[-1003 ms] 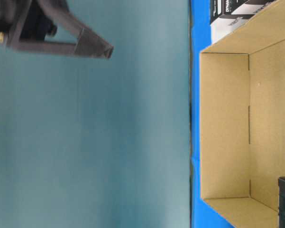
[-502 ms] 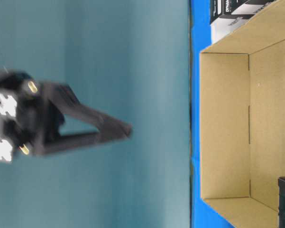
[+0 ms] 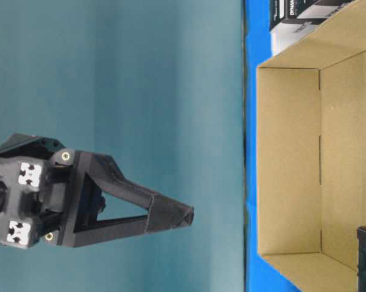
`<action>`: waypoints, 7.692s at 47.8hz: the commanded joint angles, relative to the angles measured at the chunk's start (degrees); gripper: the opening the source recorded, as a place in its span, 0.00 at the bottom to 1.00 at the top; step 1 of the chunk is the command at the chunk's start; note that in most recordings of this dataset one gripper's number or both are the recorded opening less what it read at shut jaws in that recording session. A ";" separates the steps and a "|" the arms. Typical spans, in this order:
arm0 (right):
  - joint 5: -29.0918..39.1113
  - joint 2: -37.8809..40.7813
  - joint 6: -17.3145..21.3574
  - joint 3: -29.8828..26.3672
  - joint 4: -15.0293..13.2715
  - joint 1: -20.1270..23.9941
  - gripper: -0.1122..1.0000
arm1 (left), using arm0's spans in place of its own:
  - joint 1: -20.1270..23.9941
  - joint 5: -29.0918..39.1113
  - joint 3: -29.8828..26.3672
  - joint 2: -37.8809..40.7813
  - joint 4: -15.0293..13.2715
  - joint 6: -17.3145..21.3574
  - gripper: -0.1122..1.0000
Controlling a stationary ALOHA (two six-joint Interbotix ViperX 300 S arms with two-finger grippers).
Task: Pick the box from inside the cardboard box.
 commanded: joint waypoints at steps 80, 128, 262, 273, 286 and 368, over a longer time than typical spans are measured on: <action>-17.31 12.30 -3.52 5.01 14.15 -0.35 1.00 | -0.79 -0.35 -1.58 0.62 0.09 -2.90 0.05; -17.93 12.30 -3.60 7.03 12.48 -3.87 1.00 | -0.79 -0.35 -1.58 0.70 0.09 -2.99 0.05; -0.79 7.29 -3.87 -6.06 -2.55 -3.52 1.00 | -2.20 -0.26 -1.58 0.35 0.09 -6.24 0.05; -6.50 8.88 -3.78 -1.14 -2.55 -3.43 1.00 | -2.20 -0.26 -1.58 0.44 0.09 -6.15 0.05; -9.40 10.72 -3.87 -0.09 -2.55 -3.34 1.00 | -2.20 -0.26 -1.49 0.53 0.09 -6.15 0.05; -9.32 11.07 -2.99 -1.41 -1.76 -2.46 0.65 | -2.29 -0.53 -1.49 0.70 0.09 -6.24 0.05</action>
